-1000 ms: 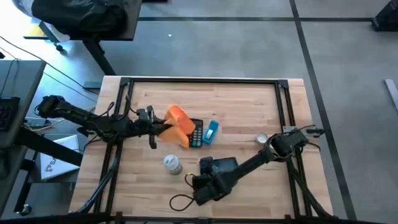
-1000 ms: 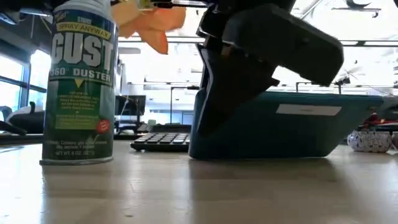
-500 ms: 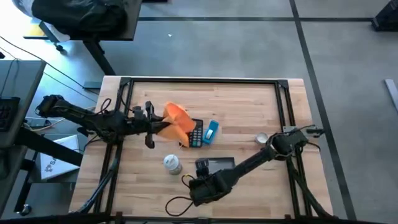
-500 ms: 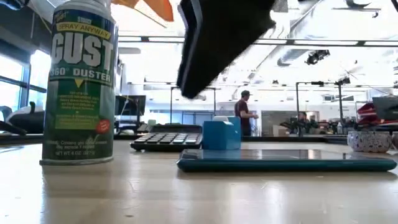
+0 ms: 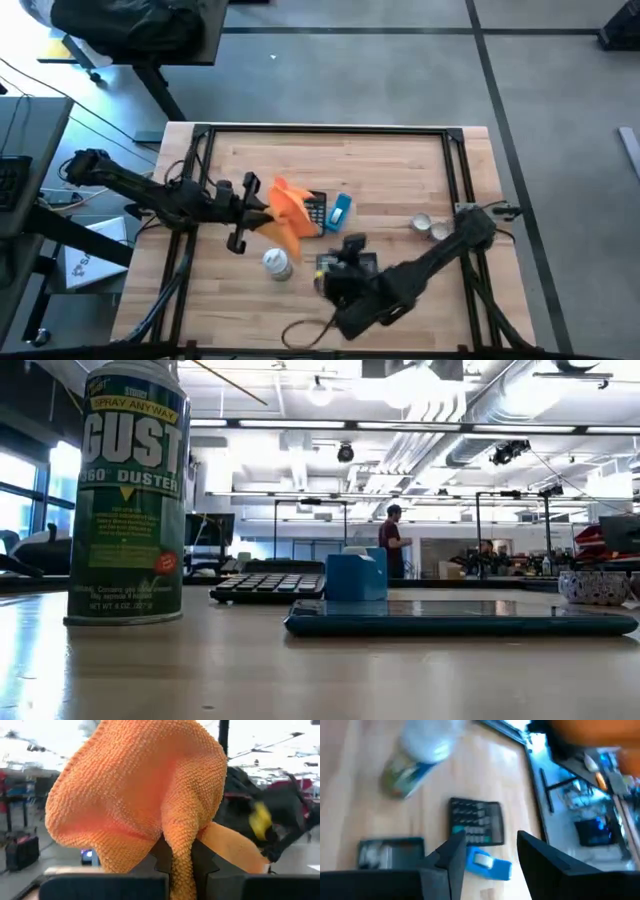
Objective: Apply microfiber cloth
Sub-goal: Wipe the tablet with the orange microfiber cloth
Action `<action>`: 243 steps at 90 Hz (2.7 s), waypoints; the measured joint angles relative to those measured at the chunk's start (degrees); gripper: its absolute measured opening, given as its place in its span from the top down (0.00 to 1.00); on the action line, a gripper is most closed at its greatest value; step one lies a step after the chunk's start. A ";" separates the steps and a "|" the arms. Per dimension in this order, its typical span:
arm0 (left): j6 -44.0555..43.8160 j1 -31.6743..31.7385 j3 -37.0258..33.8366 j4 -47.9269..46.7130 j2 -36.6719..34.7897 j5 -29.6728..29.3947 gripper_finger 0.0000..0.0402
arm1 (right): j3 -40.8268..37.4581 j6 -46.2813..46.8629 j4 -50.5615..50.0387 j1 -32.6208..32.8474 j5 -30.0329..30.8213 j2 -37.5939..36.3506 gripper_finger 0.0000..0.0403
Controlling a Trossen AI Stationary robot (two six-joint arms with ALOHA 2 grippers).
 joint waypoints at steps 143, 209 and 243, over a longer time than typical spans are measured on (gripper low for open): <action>23.54 -9.19 12.12 7.53 21.49 -2.24 0.52 | -3.53 10.36 -9.11 4.50 -4.57 -11.86 1.00; -23.28 -35.80 12.10 -48.15 12.52 -25.90 0.57 | -40.34 39.63 -9.04 5.23 -15.12 -28.67 1.00; -28.67 -35.30 12.10 -42.94 22.46 -23.29 0.79 | -42.36 39.13 -5.38 5.17 -12.97 -30.03 1.00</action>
